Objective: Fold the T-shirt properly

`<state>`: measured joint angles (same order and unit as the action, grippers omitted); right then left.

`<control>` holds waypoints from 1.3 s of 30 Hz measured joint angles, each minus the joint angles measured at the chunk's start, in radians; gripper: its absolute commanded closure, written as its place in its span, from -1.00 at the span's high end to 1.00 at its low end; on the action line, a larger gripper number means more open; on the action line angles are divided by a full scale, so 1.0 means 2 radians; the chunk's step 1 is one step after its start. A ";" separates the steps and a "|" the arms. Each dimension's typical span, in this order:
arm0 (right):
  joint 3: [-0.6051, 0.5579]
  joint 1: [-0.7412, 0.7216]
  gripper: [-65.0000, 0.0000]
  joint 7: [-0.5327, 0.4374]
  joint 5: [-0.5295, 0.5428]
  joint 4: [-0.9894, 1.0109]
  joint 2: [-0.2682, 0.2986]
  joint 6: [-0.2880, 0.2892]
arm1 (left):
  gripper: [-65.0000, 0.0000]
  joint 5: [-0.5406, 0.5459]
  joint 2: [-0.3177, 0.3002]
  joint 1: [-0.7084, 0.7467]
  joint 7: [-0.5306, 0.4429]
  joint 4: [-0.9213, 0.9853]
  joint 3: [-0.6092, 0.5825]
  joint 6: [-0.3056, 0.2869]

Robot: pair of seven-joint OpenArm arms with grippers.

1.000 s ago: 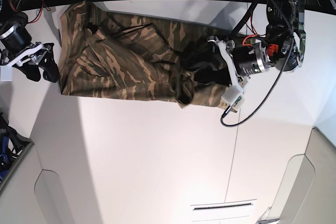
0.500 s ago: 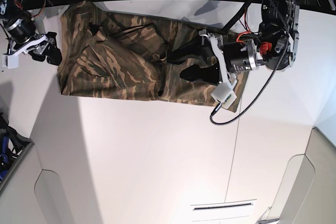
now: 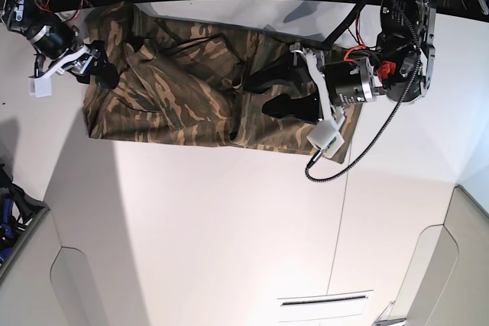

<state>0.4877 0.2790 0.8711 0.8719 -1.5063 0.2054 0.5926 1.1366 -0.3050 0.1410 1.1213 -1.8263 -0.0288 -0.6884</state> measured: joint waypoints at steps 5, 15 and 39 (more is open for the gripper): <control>-0.036 -0.001 0.29 -0.003 0.004 -0.001 0.000 0.003 | 0.37 -0.005 0.000 0.000 0.000 0.000 0.000 0.000; -0.064 -0.001 0.26 -0.012 -0.006 -0.001 -0.010 0.006 | 0.37 -0.013 0.000 0.000 0.000 0.000 0.000 0.000; -0.047 -0.005 -1.00 -0.019 -0.042 0.000 0.014 0.003 | 0.37 0.034 0.000 0.000 0.018 -0.002 0.024 0.000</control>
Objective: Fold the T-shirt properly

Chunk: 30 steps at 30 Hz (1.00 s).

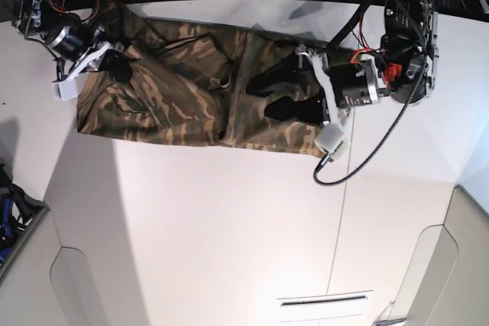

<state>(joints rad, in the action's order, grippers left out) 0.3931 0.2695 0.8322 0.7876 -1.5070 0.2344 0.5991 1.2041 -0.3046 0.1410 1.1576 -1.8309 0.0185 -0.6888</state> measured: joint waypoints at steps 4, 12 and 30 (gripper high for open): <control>0.033 -0.003 -1.00 0.002 -0.004 0.000 0.029 -0.002 | 0.37 0.015 0.000 0.000 0.008 -0.001 0.040 0.000; 0.060 -0.003 -1.00 0.009 0.002 0.000 0.111 -0.006 | 0.37 0.016 0.000 0.000 0.029 -0.001 0.081 0.000; 0.061 -0.126 -1.00 0.123 0.076 -0.098 0.160 -0.008 | 0.37 -0.033 0.015 0.071 -0.027 0.001 0.081 0.000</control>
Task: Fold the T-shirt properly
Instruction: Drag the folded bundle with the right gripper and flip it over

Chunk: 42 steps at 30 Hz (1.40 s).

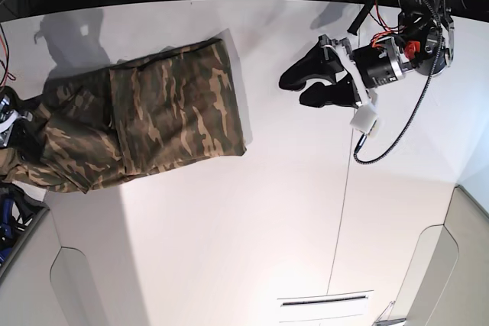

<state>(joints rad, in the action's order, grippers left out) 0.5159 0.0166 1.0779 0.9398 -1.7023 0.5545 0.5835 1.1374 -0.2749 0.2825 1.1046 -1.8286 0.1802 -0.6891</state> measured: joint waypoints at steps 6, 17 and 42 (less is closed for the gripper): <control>-0.095 -0.020 -1.00 0.000 -0.035 -0.068 0.002 0.000 | 0.37 -0.023 0.030 0.002 -0.002 0.035 -0.002 0.000; -0.331 -0.066 -1.00 -0.020 -0.179 -0.079 -0.013 -0.003 | 0.37 -0.033 0.034 0.002 -0.011 0.081 -0.067 0.000; -0.567 -0.091 0.07 -0.086 -0.395 -0.054 -0.126 -0.017 | 0.20 0.027 0.031 0.001 0.030 0.081 -0.063 0.000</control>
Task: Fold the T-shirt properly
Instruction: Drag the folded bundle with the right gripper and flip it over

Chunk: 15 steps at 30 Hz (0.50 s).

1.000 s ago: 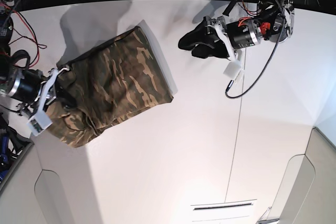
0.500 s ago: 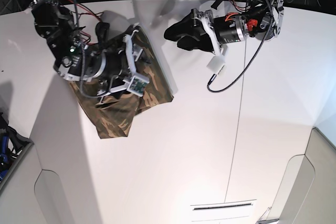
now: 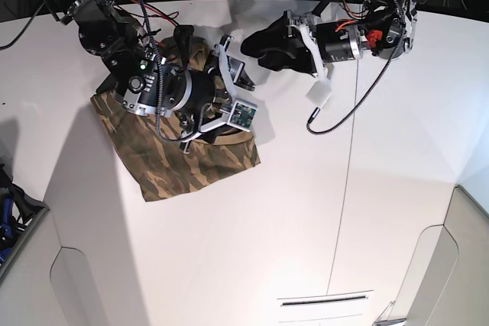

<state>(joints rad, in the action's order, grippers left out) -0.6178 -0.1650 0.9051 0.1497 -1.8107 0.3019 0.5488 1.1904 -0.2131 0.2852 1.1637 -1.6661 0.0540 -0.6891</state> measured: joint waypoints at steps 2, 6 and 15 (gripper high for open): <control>0.008 -0.005 -0.12 0.000 0.002 0.000 0.000 -0.017 | -0.18 0.003 0.000 0.000 0.000 0.000 0.016 0.000; 0.058 -0.014 -1.00 -0.002 0.003 0.000 0.000 -0.072 | -0.74 -0.016 0.000 0.000 0.003 -0.017 0.043 0.000; 0.200 -0.041 -1.00 -0.034 0.003 0.002 -0.002 -0.107 | -1.00 -0.017 0.000 0.000 0.006 -0.105 0.034 0.000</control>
<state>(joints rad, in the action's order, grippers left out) -0.2188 -0.2474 0.8379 0.1566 -1.8069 0.2985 0.3347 1.1572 -0.2134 0.2852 1.1755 -1.8759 0.1215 -0.6891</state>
